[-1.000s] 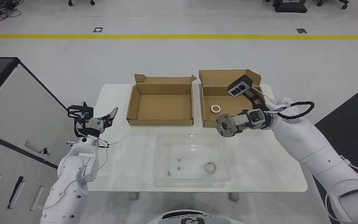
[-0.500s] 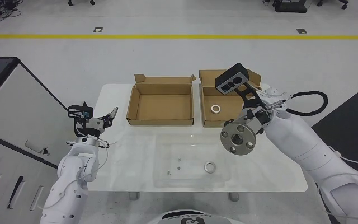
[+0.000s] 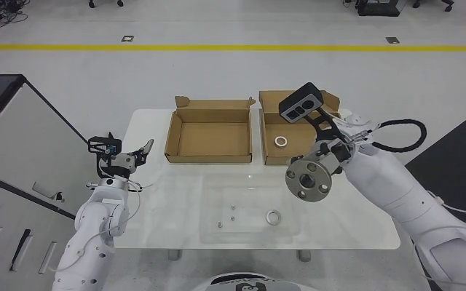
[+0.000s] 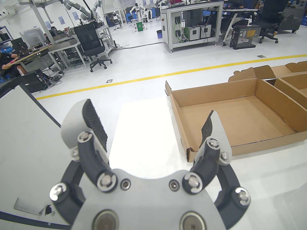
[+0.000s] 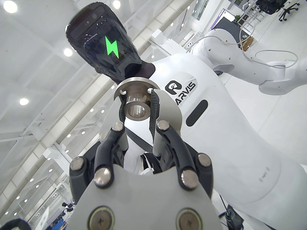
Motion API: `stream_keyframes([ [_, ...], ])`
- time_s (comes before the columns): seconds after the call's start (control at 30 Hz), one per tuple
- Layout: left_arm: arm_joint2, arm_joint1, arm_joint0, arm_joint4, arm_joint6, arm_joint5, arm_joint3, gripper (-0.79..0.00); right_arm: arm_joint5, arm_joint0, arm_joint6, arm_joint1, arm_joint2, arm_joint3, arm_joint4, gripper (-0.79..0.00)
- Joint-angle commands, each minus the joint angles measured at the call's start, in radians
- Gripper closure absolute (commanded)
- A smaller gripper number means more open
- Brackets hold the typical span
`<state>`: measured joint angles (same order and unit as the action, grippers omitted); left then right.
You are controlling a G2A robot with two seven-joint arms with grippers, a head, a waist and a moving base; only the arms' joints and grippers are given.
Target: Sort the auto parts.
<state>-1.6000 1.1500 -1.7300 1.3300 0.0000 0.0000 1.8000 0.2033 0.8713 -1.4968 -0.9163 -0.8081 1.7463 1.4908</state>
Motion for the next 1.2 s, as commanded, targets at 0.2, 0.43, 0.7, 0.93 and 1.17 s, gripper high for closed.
stream_keyframes([
  [0.2, 0.000, 0.000, 0.000, 0.000, 0.000, 0.000, 0.000, -0.785, -0.072, 0.058, 0.025, -0.031, -0.013, 0.007, 0.184, 0.000],
  [0.43, 0.000, 0.000, 0.000, 0.000, 0.000, 0.000, 0.000, -0.785, -0.125, 0.092, 0.036, -0.065, -0.025, -0.008, 0.336, 0.000],
  [0.7, 0.000, 0.000, 0.000, 0.000, 0.000, 0.000, 0.000, -0.785, -0.082, 0.102, 0.112, -0.079, -0.080, -0.042, 0.186, 0.000],
  [0.93, 0.000, 0.000, 0.000, 0.000, 0.000, 0.000, 0.000, -0.785, -0.065, 0.113, 0.174, -0.076, -0.146, -0.043, -0.033, 0.000],
  [1.17, 0.000, 0.000, 0.000, 0.000, 0.000, 0.000, 0.000, -0.785, -0.091, 0.153, 0.170, -0.086, -0.181, -0.027, 0.010, 0.000],
])
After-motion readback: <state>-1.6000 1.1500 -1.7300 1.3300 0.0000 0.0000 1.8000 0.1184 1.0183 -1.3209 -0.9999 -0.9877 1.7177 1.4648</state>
